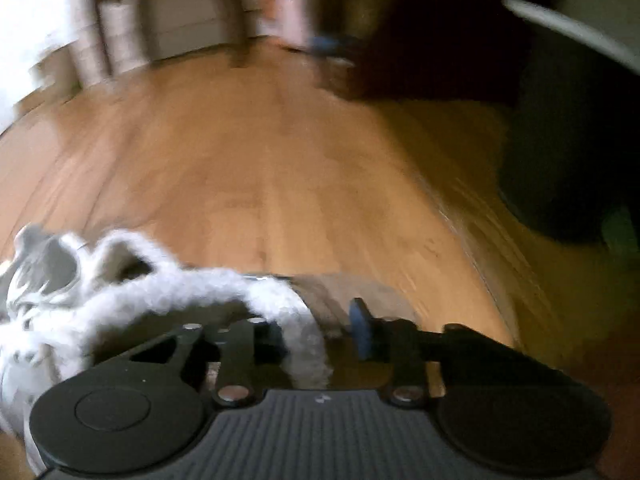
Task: Organize scattered shoes
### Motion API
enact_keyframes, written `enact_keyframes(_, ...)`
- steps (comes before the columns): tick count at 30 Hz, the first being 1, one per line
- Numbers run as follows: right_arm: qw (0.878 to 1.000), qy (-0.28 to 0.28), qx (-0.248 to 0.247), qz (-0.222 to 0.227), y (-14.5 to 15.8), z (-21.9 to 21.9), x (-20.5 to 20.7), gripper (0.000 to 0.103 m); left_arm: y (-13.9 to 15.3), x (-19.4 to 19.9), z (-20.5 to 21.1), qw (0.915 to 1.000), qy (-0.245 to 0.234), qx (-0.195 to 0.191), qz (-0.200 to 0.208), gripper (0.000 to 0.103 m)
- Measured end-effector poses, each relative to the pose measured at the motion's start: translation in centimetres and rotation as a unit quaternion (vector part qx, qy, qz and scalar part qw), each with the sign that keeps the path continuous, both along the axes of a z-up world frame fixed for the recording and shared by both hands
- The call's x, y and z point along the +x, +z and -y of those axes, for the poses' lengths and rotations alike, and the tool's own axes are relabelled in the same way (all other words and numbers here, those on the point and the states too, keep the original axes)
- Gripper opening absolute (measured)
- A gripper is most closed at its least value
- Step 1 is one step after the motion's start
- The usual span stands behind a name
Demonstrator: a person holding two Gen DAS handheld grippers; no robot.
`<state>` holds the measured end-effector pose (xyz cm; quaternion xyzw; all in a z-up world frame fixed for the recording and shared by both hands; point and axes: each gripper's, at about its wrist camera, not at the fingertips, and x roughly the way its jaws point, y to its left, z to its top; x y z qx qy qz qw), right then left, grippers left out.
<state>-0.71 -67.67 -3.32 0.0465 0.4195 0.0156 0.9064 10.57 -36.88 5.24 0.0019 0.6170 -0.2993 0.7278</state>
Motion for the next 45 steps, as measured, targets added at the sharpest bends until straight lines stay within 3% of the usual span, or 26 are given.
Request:
enact_keyframes(2, 0.997, -0.044, 0.064, -0.004, -0.2, 1.4, 0.2, 0.022, -0.1, 0.0, -0.3, 1.0000, 0.007, 0.001, 0.001, 0.085)
enact_keyframes(5, 0.967, -0.149, 0.207, -0.004, -0.9, 4.5, -0.4, 0.022, -0.2, 0.1, -0.9, 0.9998, 0.021, -0.001, 0.000, 0.085)
enact_keyframes(7, 0.932, -0.224, 0.285, 0.003, -1.3, 6.1, -0.8, 0.022, -0.1, 0.2, -1.2, 0.9995, 0.030, -0.005, 0.000, 0.085)
enact_keyframes(9, 0.880, -0.306, 0.363, 0.007, -1.8, 7.2, -1.6, 0.022, -0.1, 0.3, -1.4, 0.9995, 0.032, -0.006, 0.000, 0.085)
enact_keyframes(10, 0.862, -0.329, 0.384, 0.007, -1.8, 7.6, -1.9, 0.022, 0.0, 0.3, -1.4, 0.9994, 0.033, -0.005, 0.000, 0.085)
enact_keyframes(12, 0.844, -0.367, 0.391, 0.000, -1.2, 7.6, -2.0, 0.023, -0.4, 0.6, -1.3, 0.9995, 0.033, -0.003, 0.000, 0.085)
enact_keyframes(14, 0.846, -0.374, 0.379, -0.008, -1.0, 7.1, -0.4, 0.032, -0.5, 0.7, -1.4, 0.9994, 0.033, -0.003, -0.001, 0.085)
enact_keyframes(15, 0.847, -0.374, 0.378, -0.017, -0.6, 6.5, 0.1, 0.042, -0.6, 0.8, -1.4, 0.9994, 0.035, -0.003, -0.002, 0.086)
enact_keyframes(18, 0.839, -0.333, 0.429, -0.016, -0.1, 4.9, -0.2, 0.093, -0.8, 0.8, -1.5, 0.9993, 0.035, -0.006, -0.008, 0.088)
enact_keyframes(20, 0.837, -0.315, 0.446, 0.008, -0.4, 4.0, -0.9, 0.093, -0.9, 0.8, -1.6, 0.9993, 0.033, -0.010, -0.013, 0.088)
enact_keyframes(22, 0.846, -0.308, 0.433, 0.044, -0.4, 3.4, -1.7, 0.093, -0.8, 0.7, -1.7, 0.9994, 0.030, -0.010, -0.015, 0.088)
enact_keyframes(24, 0.880, -0.278, 0.379, 0.072, -0.1, 3.2, -1.0, 0.092, -0.6, 0.8, -2.2, 0.9994, 0.030, -0.008, -0.014, 0.088)
enact_keyframes(28, 0.931, -0.211, 0.281, 0.094, 0.6, 2.6, 2.4, 0.091, -0.7, 1.1, -2.6, 0.9993, 0.035, -0.005, -0.013, 0.088)
enact_keyframes(30, 0.961, -0.154, 0.223, 0.061, 0.9, 1.2, 5.0, 0.093, -0.7, 1.3, -2.7, 0.9991, 0.039, -0.007, -0.014, 0.088)
enact_keyframes(33, 0.985, -0.111, 0.123, -0.050, -1.6, -0.8, 9.0, 0.088, -0.6, 1.3, -2.7, 0.9990, 0.041, -0.012, -0.017, 0.088)
enact_keyframes(34, 0.986, -0.104, 0.104, -0.078, -2.3, -1.3, 9.5, 0.090, -0.4, 1.1, -2.8, 0.9988, 0.042, -0.014, -0.020, 0.088)
enact_keyframes(37, 0.982, -0.095, 0.125, -0.101, -2.9, -2.2, 8.2, 0.090, 0.1, 0.4, -3.5, 0.9985, 0.046, -0.017, -0.023, 0.089)
enact_keyframes(40, 0.965, -0.127, 0.185, -0.136, -2.5, -1.6, 6.6, 0.091, 1.0, -0.4, -4.9, 0.9978, 0.062, -0.010, -0.021, 0.090)
enact_keyframes(43, 0.948, -0.185, 0.227, -0.128, -1.8, -1.2, 4.9, 0.089, 3.1, -1.4, -7.3, 0.9949, 0.098, -0.022, 0.002, 0.092)
enact_keyframes(45, 0.942, -0.230, 0.228, -0.089, 0.4, -2.1, 3.2, 0.089, 4.5, -2.4, -9.0, 0.9915, 0.124, -0.031, 0.022, 0.096)
